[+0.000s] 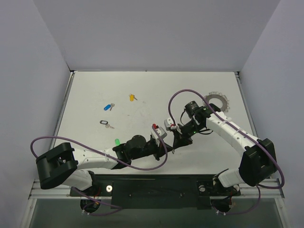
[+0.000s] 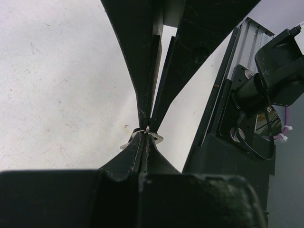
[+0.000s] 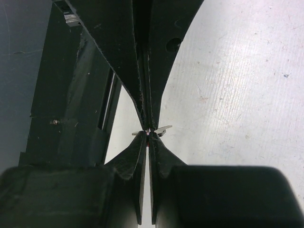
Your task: Put the keys on the keyring
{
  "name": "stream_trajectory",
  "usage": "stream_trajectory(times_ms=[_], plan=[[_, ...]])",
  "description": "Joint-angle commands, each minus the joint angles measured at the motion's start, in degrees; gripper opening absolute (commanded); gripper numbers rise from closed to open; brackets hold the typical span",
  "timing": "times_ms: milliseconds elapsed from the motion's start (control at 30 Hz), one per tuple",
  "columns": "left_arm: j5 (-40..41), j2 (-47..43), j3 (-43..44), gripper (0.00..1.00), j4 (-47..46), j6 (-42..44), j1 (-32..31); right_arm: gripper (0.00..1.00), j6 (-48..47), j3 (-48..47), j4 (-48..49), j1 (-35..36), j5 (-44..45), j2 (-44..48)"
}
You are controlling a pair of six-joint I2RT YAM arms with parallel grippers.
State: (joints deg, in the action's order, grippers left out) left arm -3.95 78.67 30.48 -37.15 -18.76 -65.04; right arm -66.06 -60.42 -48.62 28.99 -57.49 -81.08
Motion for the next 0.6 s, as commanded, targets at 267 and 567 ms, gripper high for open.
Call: stream_trajectory(times_ms=[267, 567], plan=[[-1.85, -2.47, -1.47, 0.00, -6.62, -4.35, 2.98, 0.00, 1.37, -1.89, -3.94, 0.63, 0.19, -0.75], [-3.00, -1.95, -2.09, 0.06, -8.56, -5.58, 3.25, 0.00, 2.17, -2.68, -4.20, 0.71, 1.77, -1.01]])
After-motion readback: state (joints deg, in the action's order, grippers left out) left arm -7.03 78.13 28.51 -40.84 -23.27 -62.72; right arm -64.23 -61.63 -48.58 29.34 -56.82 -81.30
